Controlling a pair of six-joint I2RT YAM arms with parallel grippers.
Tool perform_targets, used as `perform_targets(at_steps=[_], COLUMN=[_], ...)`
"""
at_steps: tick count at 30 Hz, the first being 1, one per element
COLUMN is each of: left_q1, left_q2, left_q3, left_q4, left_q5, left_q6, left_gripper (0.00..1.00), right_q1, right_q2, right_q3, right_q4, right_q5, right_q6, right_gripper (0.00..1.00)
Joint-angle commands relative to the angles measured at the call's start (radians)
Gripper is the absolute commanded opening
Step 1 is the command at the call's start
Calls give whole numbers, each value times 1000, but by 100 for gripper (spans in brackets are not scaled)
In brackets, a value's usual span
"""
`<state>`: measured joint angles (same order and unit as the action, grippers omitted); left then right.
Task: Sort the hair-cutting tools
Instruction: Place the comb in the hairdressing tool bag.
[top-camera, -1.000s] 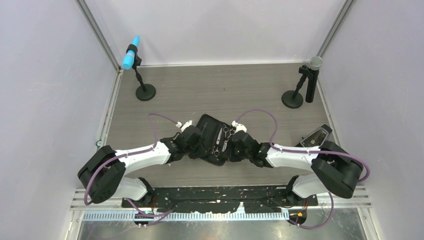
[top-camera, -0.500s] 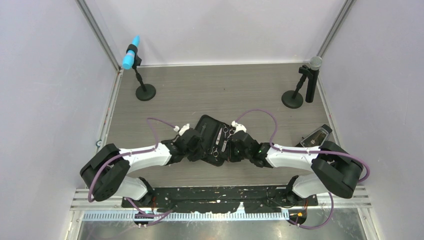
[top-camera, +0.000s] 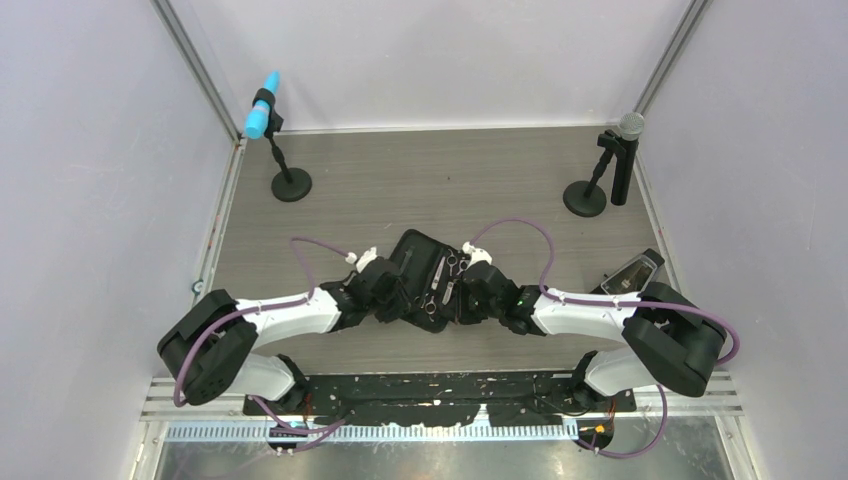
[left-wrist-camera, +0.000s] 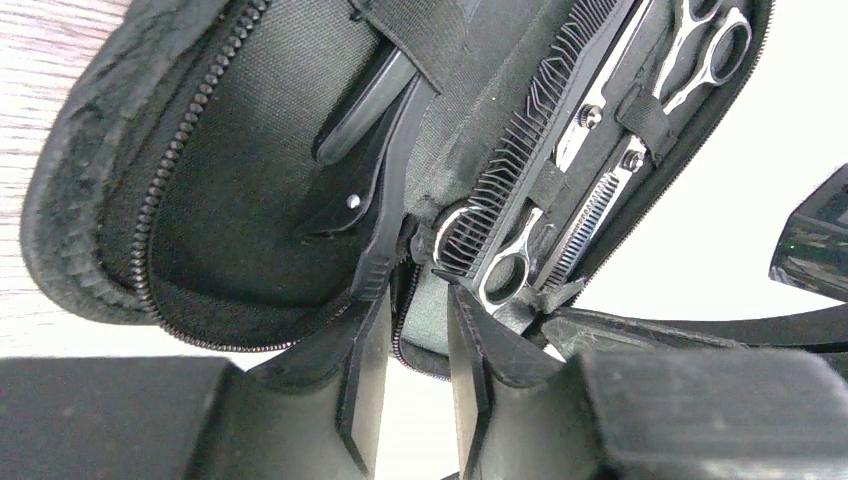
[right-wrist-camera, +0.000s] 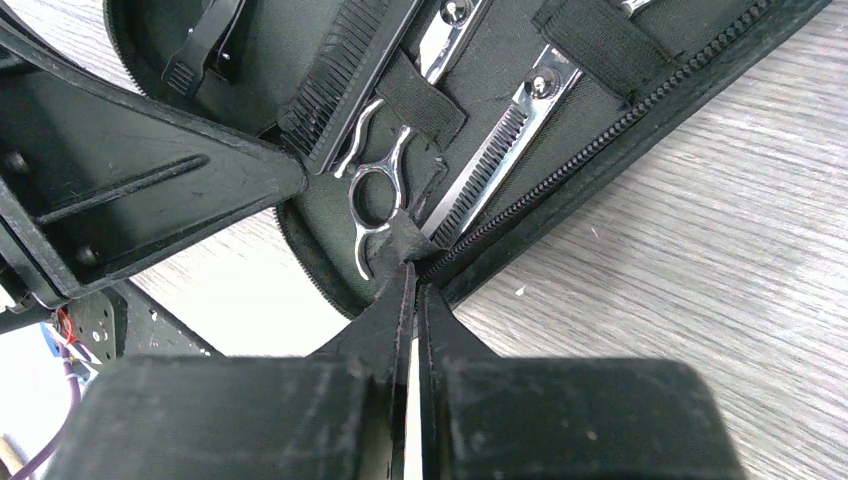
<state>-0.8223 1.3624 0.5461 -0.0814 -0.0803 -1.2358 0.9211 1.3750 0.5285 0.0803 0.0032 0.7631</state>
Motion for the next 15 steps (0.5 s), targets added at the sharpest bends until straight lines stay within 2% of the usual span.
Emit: perform_targets(at_steps=[1, 9, 15], left_q1=[12, 14, 18], left_q2=[-35, -42, -33], left_q3=[-52, -82, -110], left_q4=[36, 75, 149], left_q5=[-76, -121, -122], left_q6=[-32, -57, -66], left_gripper=[32, 34, 27], right_q1=[4, 4, 4], right_q2=[-1, -4, -2], right_q3=[13, 11, 11], right_q4=[44, 44, 45], right_q5=[-25, -23, -25], right_q6=[7, 7, 7], right_gripper=[5, 5, 5])
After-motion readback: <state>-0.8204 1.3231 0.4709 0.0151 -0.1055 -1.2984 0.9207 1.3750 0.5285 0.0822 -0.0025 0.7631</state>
